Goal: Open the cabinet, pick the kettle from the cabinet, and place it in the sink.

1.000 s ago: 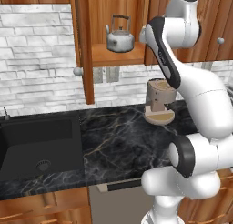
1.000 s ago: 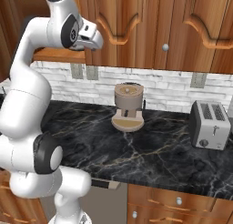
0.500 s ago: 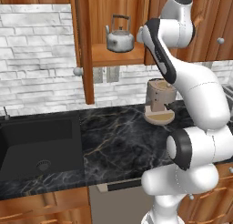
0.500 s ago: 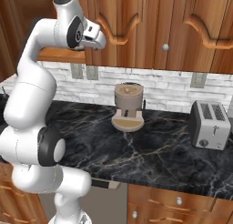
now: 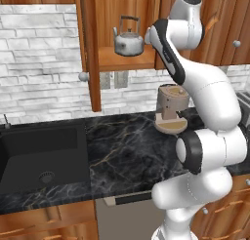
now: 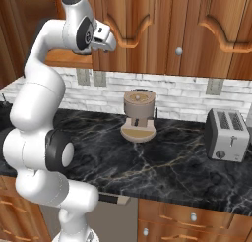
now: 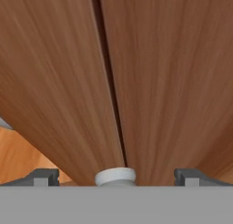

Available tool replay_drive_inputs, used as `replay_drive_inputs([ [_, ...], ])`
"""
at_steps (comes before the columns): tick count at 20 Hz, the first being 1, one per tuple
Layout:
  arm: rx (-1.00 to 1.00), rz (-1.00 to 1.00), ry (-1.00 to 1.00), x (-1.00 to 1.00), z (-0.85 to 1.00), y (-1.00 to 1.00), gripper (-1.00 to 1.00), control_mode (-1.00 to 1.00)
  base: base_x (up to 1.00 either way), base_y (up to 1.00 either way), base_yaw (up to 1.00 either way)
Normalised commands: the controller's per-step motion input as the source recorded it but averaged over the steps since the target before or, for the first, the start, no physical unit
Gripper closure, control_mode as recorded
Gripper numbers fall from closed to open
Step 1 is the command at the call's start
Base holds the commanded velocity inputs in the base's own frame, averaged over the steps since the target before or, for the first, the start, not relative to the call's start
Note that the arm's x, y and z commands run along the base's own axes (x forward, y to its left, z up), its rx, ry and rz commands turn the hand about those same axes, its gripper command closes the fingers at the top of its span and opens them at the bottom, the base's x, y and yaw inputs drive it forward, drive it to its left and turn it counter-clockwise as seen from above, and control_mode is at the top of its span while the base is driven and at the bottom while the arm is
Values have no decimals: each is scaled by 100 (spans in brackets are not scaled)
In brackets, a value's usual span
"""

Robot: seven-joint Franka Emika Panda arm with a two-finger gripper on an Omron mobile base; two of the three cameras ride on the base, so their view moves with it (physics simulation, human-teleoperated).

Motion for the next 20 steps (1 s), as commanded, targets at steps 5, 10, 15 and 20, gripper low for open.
replay_drive_inputs([
  [5, 0, 0, 0, 19, 0, 0, -100, -100, 0, 0, 0],
  [10, 0, 0, 0, 15, -1, 0, 100, -100, 0, 0, 0],
  [15, 0, 0, 0, 12, -6, 0, 100, -100, 0, 0, 0],
  [20, 0, 0, 0, 13, -1, 1, 100, -100, 0, 0, 0],
])
